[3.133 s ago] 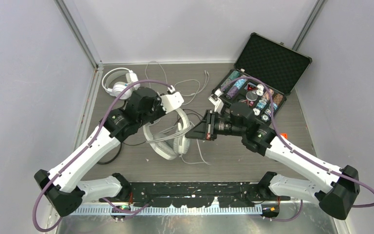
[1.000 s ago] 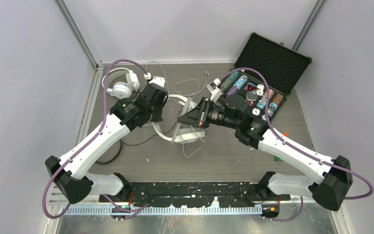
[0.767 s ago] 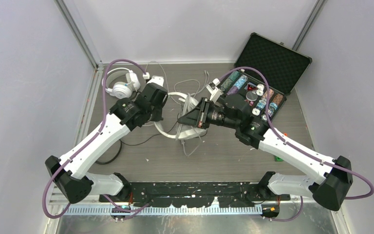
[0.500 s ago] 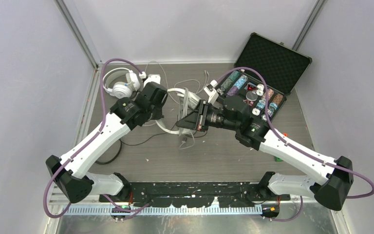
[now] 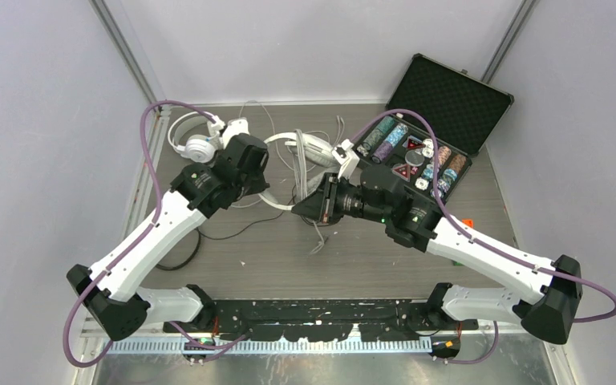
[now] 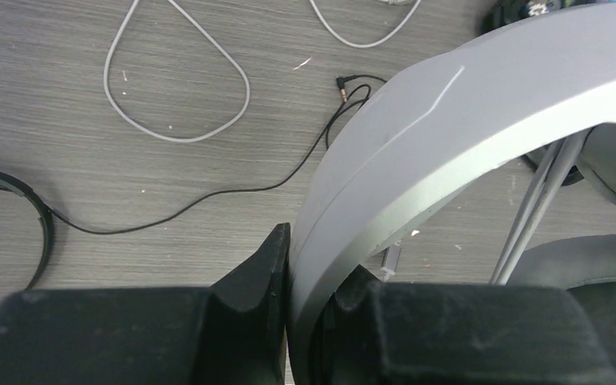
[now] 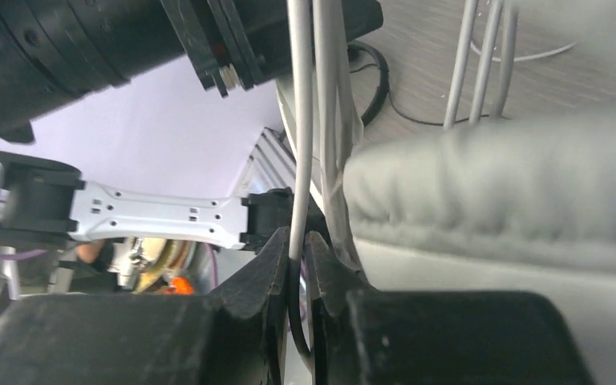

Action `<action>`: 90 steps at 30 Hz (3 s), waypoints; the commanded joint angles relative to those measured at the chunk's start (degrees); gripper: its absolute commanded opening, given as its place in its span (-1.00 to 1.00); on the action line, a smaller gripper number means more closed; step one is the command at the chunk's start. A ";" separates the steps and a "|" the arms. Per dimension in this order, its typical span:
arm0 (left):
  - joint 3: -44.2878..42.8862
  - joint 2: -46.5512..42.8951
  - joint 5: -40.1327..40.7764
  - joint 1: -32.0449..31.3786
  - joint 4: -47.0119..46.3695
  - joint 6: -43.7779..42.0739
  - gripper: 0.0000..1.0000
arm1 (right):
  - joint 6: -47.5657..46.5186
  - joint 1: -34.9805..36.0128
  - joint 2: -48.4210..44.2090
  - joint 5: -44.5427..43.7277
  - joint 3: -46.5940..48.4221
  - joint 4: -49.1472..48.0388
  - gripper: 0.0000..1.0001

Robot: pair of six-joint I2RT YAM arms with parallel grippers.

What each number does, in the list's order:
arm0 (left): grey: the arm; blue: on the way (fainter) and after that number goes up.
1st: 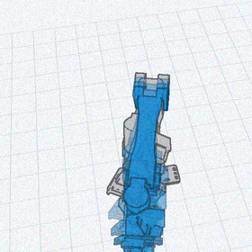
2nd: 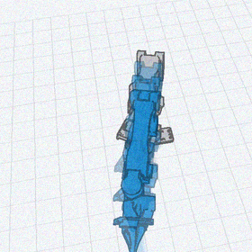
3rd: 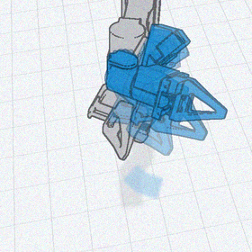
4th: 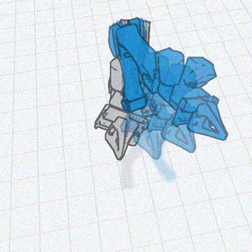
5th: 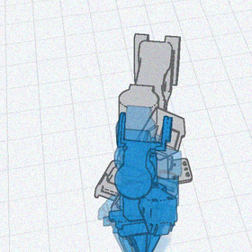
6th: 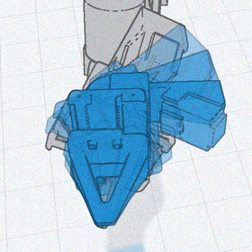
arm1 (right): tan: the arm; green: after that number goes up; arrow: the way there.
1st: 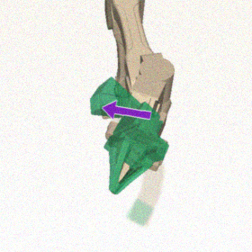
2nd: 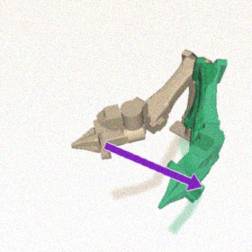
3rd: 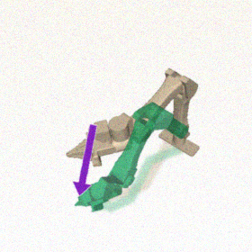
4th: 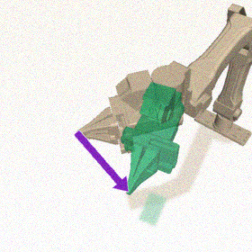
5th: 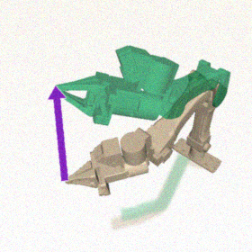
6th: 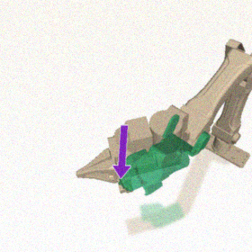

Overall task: Wrap the headphones
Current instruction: Wrap the headphones cable around the headphones.

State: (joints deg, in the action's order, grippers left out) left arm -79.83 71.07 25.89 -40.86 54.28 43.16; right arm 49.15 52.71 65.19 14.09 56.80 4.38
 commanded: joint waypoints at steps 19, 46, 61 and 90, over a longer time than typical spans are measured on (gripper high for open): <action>-9.46 -2.39 -0.84 0.26 -6.09 9.60 -1.00 | -20.48 7.53 -6.23 -18.74 -11.99 -12.79 -0.61; -14.01 -0.93 -3.30 0.26 -4.80 9.38 -1.00 | -39.37 7.77 6.95 -20.78 -37.40 -54.62 -0.03; -13.77 -1.27 -3.50 0.21 -4.80 9.84 -1.00 | -29.56 7.85 22.30 -22.88 -46.60 -75.95 -0.21; -7.36 -6.73 -55.87 11.85 -10.20 -6.91 -1.00 | -16.21 0.45 10.97 -10.19 -41.52 -52.05 -0.99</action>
State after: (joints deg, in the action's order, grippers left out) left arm -87.26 67.22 -10.81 -31.64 52.03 41.45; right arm 28.67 55.94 80.31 -2.13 13.10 -58.06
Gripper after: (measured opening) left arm 0.153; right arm 0.142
